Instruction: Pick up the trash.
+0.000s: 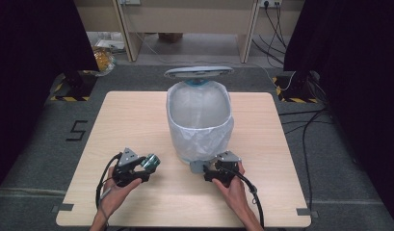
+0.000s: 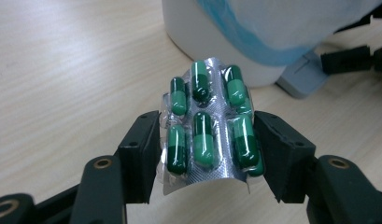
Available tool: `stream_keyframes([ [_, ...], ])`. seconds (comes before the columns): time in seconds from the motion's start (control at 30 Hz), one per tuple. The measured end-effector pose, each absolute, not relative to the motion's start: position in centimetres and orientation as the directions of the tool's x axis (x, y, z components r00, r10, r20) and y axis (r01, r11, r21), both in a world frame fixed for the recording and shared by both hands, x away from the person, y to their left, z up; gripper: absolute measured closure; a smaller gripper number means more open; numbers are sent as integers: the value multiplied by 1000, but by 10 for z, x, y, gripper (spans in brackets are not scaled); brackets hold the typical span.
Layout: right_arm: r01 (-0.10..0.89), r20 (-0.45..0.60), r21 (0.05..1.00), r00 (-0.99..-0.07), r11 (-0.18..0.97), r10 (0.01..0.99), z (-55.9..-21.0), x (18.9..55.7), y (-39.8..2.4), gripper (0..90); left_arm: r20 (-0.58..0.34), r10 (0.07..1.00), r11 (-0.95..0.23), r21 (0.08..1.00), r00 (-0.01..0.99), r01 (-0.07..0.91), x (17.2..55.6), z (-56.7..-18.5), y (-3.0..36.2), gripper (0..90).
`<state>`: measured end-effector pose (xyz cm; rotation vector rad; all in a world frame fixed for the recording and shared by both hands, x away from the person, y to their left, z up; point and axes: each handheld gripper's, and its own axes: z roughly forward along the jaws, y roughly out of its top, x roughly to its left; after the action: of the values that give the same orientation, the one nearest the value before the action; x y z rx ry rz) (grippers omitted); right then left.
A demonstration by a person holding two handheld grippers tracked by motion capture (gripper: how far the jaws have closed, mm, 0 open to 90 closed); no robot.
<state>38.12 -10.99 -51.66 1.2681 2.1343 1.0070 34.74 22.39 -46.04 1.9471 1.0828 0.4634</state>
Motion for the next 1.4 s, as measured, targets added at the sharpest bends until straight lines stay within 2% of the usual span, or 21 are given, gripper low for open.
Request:
stream_keyframes([
  [0.5, 547, -15, 779, -471, 306, 882, -517, 381, -110, 79, -89, 812, -223, 866, 577, 447, 366, -406, 239, 424],
  [0.77, 548, -24, 776, -470, 313, 883, -517, 382, -111, 79, -68, 795, -236, 881, 603, 410, 370, -379, 239, 424],
  [1.4, 550, -21, 775, -469, 311, 883, -517, 382, -111, 79, -56, 766, -238, 901, 641, 363, 379, -345, 231, 424],
])
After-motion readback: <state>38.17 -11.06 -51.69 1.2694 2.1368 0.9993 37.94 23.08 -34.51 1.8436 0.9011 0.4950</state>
